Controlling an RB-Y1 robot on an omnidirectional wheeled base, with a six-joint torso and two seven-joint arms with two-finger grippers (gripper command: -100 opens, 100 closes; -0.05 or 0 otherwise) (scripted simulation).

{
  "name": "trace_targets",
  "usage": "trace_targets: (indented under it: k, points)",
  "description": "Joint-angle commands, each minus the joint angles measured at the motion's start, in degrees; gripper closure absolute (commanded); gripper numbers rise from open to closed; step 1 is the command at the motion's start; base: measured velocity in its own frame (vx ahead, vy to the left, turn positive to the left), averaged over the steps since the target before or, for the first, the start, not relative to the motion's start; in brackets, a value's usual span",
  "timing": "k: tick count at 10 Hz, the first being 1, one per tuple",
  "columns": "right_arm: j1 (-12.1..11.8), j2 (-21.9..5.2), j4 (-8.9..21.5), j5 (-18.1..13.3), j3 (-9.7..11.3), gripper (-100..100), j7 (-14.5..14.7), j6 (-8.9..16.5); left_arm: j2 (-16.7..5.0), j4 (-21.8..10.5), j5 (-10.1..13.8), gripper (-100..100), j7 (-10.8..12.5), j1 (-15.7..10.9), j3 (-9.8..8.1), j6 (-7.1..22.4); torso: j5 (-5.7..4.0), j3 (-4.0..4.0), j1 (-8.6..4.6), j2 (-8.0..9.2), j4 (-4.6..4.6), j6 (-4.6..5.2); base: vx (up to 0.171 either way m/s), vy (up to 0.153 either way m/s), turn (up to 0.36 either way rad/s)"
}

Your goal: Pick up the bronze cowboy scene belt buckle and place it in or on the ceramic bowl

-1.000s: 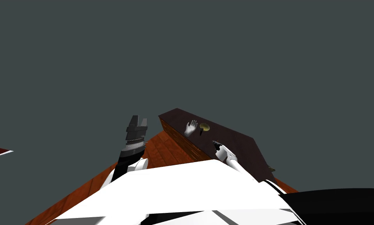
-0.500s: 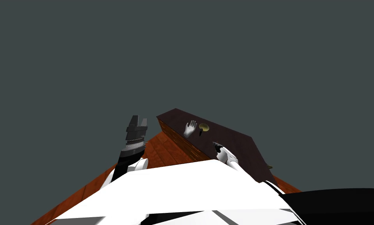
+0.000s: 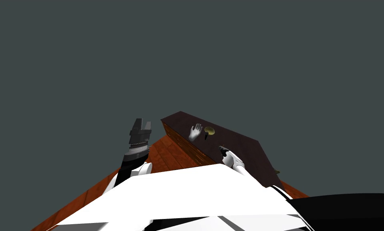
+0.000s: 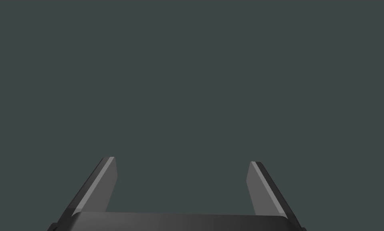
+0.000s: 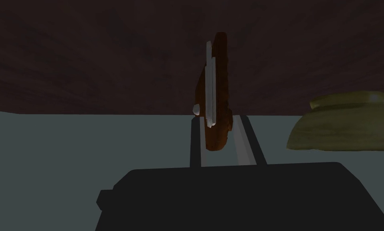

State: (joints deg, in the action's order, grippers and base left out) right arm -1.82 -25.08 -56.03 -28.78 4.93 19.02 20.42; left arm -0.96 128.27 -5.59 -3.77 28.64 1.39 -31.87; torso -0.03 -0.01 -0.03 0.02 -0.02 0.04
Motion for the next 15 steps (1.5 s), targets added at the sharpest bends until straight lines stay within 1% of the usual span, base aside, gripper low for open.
trace_targets:
  k: [1,2,3,5,6,7,8,9,10,15]
  points:
    - [0.00,0.00,0.00,0.00,0.00,0,0.00,0.00,0.00,0.00,0.00,0,0.00,0.00,0.00,0.00,0.00,0.00,0.00,0.00,0.00,0.00,0.000,0.000,0.000]
    - [-0.02,-0.36,-1.55,1.52,0.64,100,0.70,1.82,0.00,0.00,0.00,0,0.00,0.00,0.00,0.00,0.00,0.00,0.00,0.00,0.00,0.00,-0.014,-0.022,0.093]
    - [-0.01,-0.50,-2.03,2.03,0.85,100,0.93,2.38,0.00,0.00,0.00,0,0.00,-0.01,0.00,0.00,-0.01,0.02,-0.06,0.01,0.03,-0.06,-0.025,-0.026,0.083]
    - [0.07,-1.07,-3.95,4.04,1.66,100,1.87,4.63,0.00,0.00,0.00,0,0.00,-0.01,0.00,0.00,-0.01,0.05,-0.03,0.09,0.03,-0.04,-0.043,-0.004,0.060]
    - [0.14,-0.80,-3.15,3.18,1.31,100,1.43,3.66,0.00,0.00,0.00,0,0.00,-0.01,0.00,0.00,0.00,0.09,0.02,0.16,0.03,-0.01,-0.025,0.004,0.006]
    - [0.15,-0.80,-3.23,3.27,1.35,0,1.50,3.84,0.00,0.00,0.00,0,0.00,0.00,0.00,0.00,0.01,0.06,0.02,0.11,0.02,0.01,0.000,0.000,0.000]
    - [-0.42,-1.76,-3.45,5.47,0.32,100,2.03,5.00,0.00,0.00,0.00,0,0.00,0.00,0.00,0.00,0.01,0.02,0.01,0.04,0.01,0.00,-0.041,0.063,0.113]
    - [-0.65,-2.54,-3.64,7.11,-0.35,100,2.52,5.95,0.01,0.00,0.00,0,0.00,-0.01,0.01,0.00,0.04,0.07,0.21,0.14,0.01,0.00,-0.058,0.111,0.152]
    - [-0.74,-2.97,-3.73,8.03,-0.72,100,2.81,6.50,0.01,0.00,0.00,0,0.00,-0.01,0.01,0.00,0.08,0.10,0.39,0.20,0.02,0.01,-0.036,0.073,0.098]
    - [-1.29,-5.32,-4.30,13.15,-2.81,100,4.31,9.56,0.00,0.00,0.00,0,0.00,0.00,0.00,0.00,0.07,-0.01,0.08,-0.03,0.01,0.05,0.005,0.016,0.082]
